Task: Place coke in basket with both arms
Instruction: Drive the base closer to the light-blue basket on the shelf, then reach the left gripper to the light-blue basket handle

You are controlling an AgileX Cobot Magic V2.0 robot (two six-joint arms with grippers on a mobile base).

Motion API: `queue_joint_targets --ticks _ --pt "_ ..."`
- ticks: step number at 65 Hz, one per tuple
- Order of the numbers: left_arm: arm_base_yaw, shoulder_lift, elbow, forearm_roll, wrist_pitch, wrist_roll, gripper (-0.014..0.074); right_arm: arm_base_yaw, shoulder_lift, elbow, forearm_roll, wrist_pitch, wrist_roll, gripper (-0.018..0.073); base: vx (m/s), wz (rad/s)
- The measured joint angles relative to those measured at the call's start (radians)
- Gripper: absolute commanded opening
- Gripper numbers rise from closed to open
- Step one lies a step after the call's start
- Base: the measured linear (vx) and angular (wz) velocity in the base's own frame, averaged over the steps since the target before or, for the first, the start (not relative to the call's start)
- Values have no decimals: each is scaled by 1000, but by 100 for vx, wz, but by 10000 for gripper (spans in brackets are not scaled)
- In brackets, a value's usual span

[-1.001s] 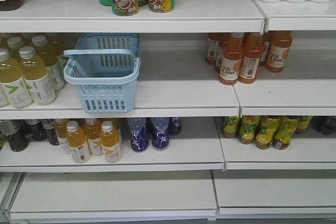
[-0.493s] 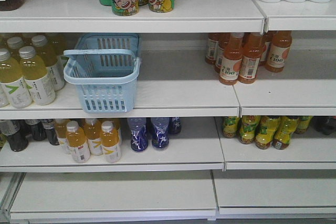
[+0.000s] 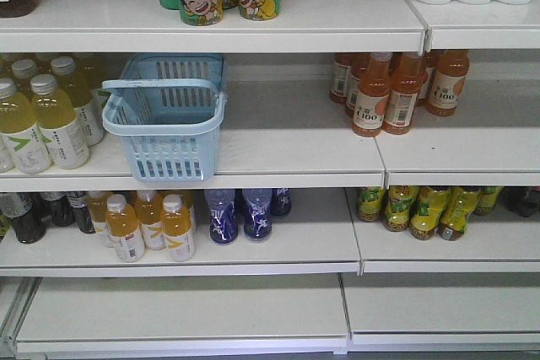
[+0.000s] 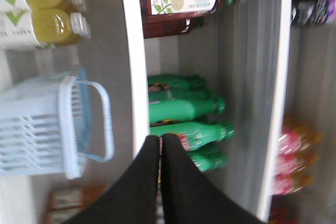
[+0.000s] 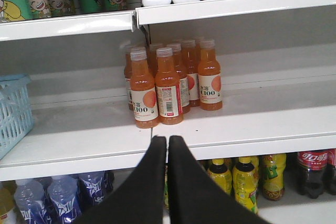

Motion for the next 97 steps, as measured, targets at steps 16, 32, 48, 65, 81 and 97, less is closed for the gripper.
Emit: queue_joint_targets --ticks 16,32,48,65,81,97 --pt "0 0 -309 18 -52 -208 -6 0 0 0 0 0 0 -5 0 0" --pt "0 166 -640 518 -283 -314 -6 0 0 0 0 0 0 -5 0 0" --pt "0 572 -688 1028 -600 -784 -6 0 0 0 0 0 0 -5 0 0" --pt "0 953 -682 1317 -689 -910 97 0 0 0 0 0 0 -5 0 0" --pt "0 1203 -682 1342 -726 -917 498 0 0 0 0 0 0 -5 0 0" --pt "0 1469 -682 1301 -754 -978 619 0 0 0 0 0 0 -5 0 0"
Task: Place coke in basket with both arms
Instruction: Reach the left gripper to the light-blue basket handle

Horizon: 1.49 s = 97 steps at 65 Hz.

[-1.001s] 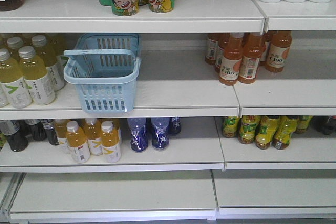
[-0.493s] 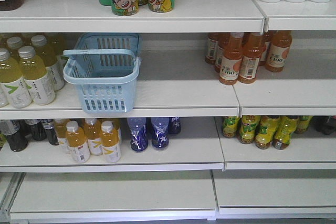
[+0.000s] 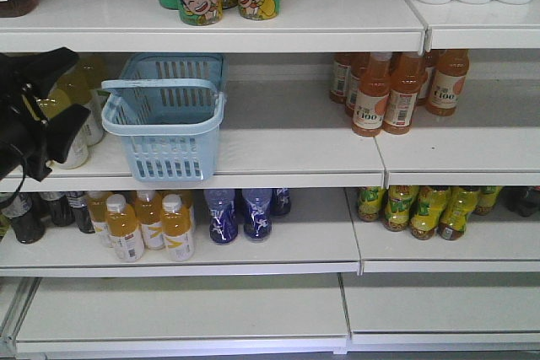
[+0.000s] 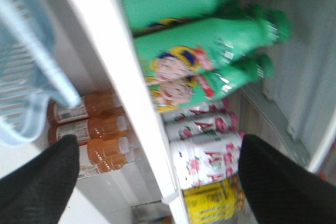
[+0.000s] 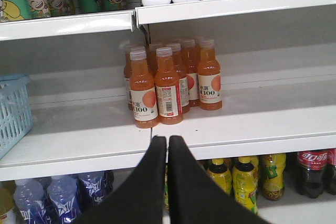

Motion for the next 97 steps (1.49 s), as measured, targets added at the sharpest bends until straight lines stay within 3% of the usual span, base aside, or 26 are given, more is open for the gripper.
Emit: queue_joint_targets --ticks 7,19,44,75,88,97 --pt "0 127 -21 -54 -81 -18 600 0 0 0 0 0 0 -5 0 0" --pt "-5 310 -153 -63 -143 -23 575 0 0 0 0 0 0 -5 0 0" --pt "-46 534 -409 -64 -78 -49 575 0 0 0 0 0 0 -5 0 0" --pt "-46 662 -593 -62 -19 -115 564 0 0 0 0 0 0 -5 0 0" --pt "-46 678 -613 -60 -20 -118 463 0 0 0 0 0 0 -5 0 0" --pt "-46 688 -613 -53 -14 -119 302 0 0 0 0 0 0 -5 0 0"
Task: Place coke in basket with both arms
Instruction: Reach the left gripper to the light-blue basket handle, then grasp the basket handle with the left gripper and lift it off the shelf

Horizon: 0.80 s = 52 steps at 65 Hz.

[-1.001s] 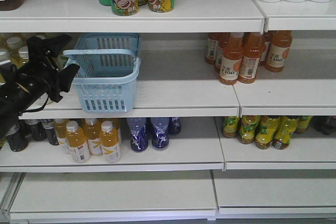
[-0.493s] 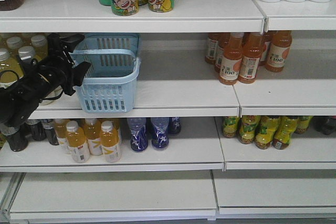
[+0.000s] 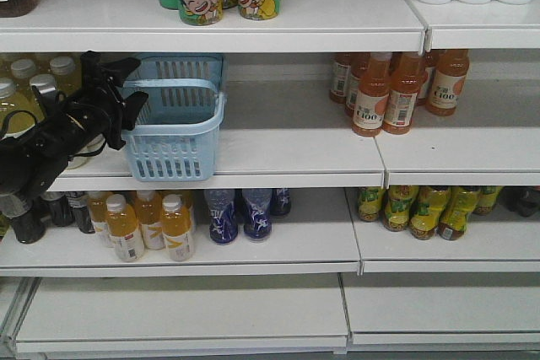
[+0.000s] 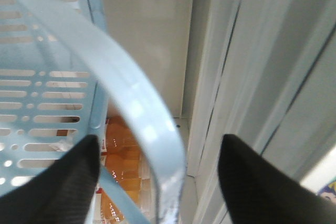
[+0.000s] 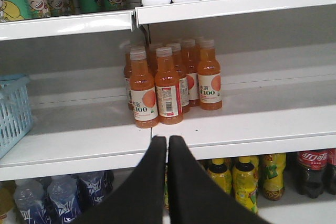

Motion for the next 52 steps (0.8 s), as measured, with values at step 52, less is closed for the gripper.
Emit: queue_joint_targets --ticks 52 --pt "-9 3 59 628 -304 -140 -8 0 0 0 0 0 0 -5 0 0"
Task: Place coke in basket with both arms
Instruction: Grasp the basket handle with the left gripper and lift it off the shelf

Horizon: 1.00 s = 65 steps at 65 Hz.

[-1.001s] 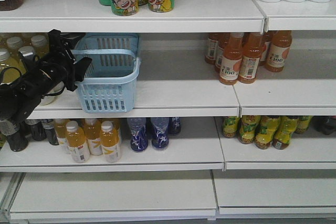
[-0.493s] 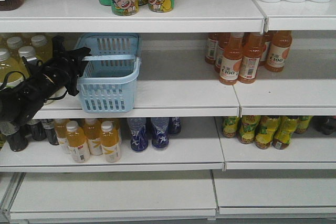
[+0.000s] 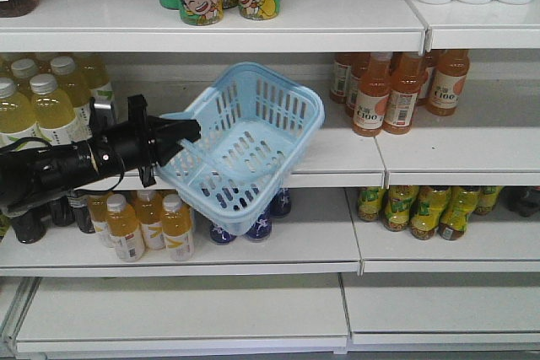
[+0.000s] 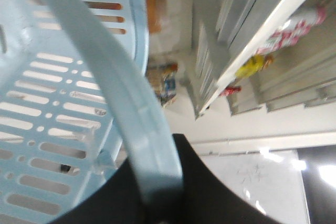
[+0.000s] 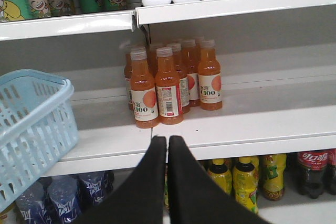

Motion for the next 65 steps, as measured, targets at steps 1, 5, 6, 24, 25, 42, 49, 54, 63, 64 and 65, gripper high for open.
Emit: queue_joint_targets --ticks 1,5,6,24,25,42,49,54,63,64,65 --pt "-2 -8 10 13 -5 -1 -8 0 0 0 0 0 0 -5 0 0" --pt "-13 -41 55 46 -12 -1 -8 0 0 0 0 0 0 -5 0 0" --pt "-16 -51 75 50 -10 -1 -8 0 0 0 0 0 0 -5 0 0" --pt "-113 -343 357 180 21 -1 -8 0 0 0 0 0 0 -5 0 0" --pt "-120 -361 367 192 21 -1 -8 0 0 0 0 0 0 -5 0 0" --pt "-270 -672 443 339 3 -4 -8 0 0 0 0 0 0 -5 0 0" --pt "-318 -766 443 308 -1 0 -8 0 0 0 0 0 0 -5 0 0" --pt "-351 -821 443 280 -5 1 -8 0 0 0 0 0 0 -5 0 0" --pt "-398 -877 443 265 -21 1 -8 0 0 0 0 0 0 -5 0 0" --pt "-405 -882 443 265 -23 1 -8 0 0 0 0 0 0 -5 0 0" --pt "-409 -882 443 265 -25 1 -8 0 0 0 0 0 0 -5 0 0"
